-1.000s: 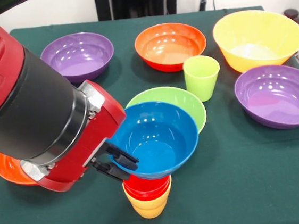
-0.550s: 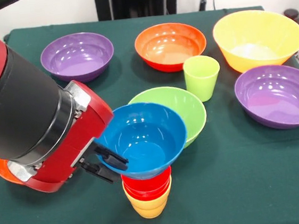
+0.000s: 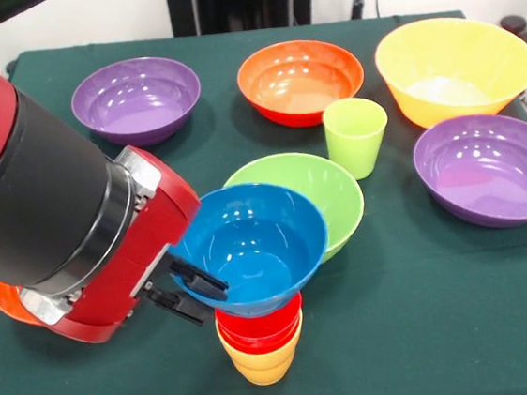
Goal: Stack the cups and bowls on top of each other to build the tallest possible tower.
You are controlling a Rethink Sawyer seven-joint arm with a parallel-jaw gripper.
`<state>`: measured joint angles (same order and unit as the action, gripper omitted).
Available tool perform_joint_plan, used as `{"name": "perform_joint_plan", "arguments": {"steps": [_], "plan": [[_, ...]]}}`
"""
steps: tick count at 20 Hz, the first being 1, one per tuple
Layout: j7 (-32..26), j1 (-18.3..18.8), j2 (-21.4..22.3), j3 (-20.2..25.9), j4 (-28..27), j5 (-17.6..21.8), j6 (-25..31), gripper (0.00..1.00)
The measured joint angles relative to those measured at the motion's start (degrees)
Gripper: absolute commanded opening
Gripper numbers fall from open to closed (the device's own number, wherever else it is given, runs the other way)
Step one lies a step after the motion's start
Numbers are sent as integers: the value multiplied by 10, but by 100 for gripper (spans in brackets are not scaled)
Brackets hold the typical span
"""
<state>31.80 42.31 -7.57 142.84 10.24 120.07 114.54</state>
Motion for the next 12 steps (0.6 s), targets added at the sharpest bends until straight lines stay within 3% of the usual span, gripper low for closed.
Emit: {"name": "perform_joint_plan", "arguments": {"steps": [12], "plan": [[0,0,-20,0,0,-25,0,0]]}}
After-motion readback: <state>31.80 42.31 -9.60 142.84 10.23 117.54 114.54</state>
